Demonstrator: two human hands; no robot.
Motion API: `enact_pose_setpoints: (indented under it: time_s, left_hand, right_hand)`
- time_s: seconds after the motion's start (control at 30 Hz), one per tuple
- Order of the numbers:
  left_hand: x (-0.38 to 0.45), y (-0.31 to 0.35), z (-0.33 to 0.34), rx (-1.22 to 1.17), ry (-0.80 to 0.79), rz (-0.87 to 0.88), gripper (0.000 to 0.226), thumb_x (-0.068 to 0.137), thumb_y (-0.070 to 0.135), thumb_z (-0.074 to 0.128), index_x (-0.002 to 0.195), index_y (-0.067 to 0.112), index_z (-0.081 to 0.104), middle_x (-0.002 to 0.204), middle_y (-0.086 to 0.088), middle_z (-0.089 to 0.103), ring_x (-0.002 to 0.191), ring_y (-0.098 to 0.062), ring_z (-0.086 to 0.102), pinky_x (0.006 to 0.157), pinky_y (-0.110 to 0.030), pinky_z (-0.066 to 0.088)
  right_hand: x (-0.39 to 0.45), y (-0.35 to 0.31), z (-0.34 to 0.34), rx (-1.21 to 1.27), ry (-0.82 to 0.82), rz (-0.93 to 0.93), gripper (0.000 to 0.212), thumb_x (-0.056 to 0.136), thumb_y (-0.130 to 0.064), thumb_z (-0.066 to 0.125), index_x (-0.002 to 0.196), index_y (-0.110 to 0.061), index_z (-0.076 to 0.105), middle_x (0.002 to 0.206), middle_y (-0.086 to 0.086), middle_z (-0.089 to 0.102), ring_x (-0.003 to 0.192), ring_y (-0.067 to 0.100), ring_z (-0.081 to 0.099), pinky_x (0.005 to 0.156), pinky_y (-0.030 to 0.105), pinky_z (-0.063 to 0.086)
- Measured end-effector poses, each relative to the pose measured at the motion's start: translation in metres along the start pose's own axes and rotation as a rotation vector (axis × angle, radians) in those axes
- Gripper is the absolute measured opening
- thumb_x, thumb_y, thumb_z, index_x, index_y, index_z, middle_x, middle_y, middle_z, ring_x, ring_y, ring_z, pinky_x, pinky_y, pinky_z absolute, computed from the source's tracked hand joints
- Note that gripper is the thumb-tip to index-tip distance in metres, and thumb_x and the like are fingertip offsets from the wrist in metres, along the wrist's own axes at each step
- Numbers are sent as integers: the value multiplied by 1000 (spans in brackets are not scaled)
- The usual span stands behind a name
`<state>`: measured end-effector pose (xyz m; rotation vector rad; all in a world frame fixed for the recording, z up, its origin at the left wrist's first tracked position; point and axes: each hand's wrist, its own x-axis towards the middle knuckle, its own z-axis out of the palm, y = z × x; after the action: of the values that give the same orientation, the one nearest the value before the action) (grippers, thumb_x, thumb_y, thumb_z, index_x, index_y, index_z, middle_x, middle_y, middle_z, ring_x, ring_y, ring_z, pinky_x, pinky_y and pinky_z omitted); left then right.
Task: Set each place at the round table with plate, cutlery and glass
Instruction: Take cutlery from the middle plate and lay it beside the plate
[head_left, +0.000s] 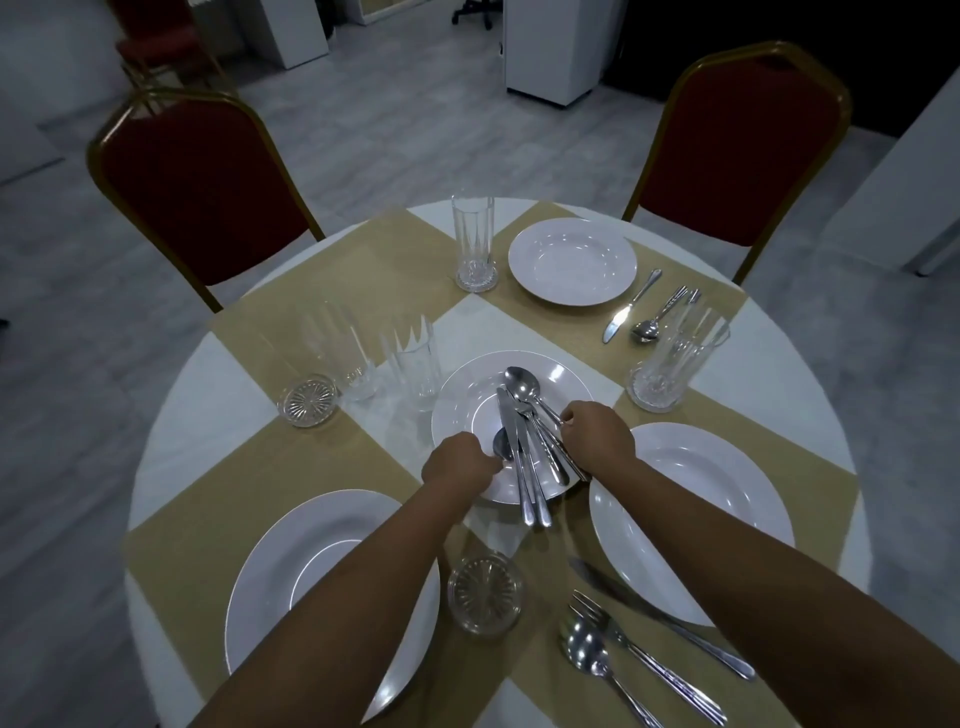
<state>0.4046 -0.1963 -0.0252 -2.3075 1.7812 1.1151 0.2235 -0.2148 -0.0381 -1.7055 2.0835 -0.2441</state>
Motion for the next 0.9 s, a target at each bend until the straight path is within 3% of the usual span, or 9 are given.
enact_pose_setpoints:
  time_s: [0.23,0.33,0.43,0.53,0.63,0.73,0.83,0.9]
  left_hand:
    - [-3,-10,-13,-78,-3,-31,47,87,47,60,64,9,45,65,-2,50,70,-21,53,58,-25,37]
    - [-3,-12,-16,-177,-9,-31,52,91,51,51,71,4,57,79,-9,68,64,-21,55,53,-25,36]
    - [-1,-12,-16,-325,21,-59,36,88,33,59,92,-2,66,91,-13,72,72,-25,62,62,-26,43]
    - [0,-5,-12,-447,60,-53,28,80,17,60,100,-2,64,80,-11,65,76,-29,62,69,-32,50]
    - [-2,9,-7,-617,22,-71,22,74,-1,67,92,5,57,80,-10,58,76,-31,63,72,-40,59]
    - [3,27,4,-620,-1,-61,27,70,-2,77,73,13,54,79,-11,61,71,-26,65,62,-31,57]
    - [10,42,15,-639,10,-96,47,67,4,80,106,1,54,96,-15,65,81,-27,69,57,-31,59]
    - [10,51,18,-594,54,-80,64,72,0,73,125,-2,38,95,-13,61,83,-29,68,56,-34,58]
  right_hand:
    - [-2,1,0,-22,43,7,26,91,-8,50,107,-11,70,103,8,68,93,25,64,73,30,48]
    - [-2,-1,-1,-26,35,9,25,90,-8,51,107,-11,69,103,8,68,92,25,64,74,30,48]
    - [-4,0,-2,-24,33,15,24,90,-10,51,106,-10,68,103,8,67,92,25,64,74,30,50]
    - [-5,3,-3,-3,30,25,23,90,-12,51,104,-10,68,101,7,68,90,25,63,73,30,49]
    - [-5,6,-6,26,14,30,23,90,-13,51,105,-11,68,102,6,68,91,23,63,72,30,47]
    - [-4,9,-8,48,8,25,22,91,-18,56,109,-13,68,106,6,67,96,23,62,77,30,48]
    - [-3,12,-9,73,-11,5,22,92,-20,58,109,-13,69,107,6,68,96,23,62,77,29,47]
    - [-2,13,-10,76,-28,-7,21,92,-18,57,108,-13,69,107,5,68,96,22,62,78,29,47]
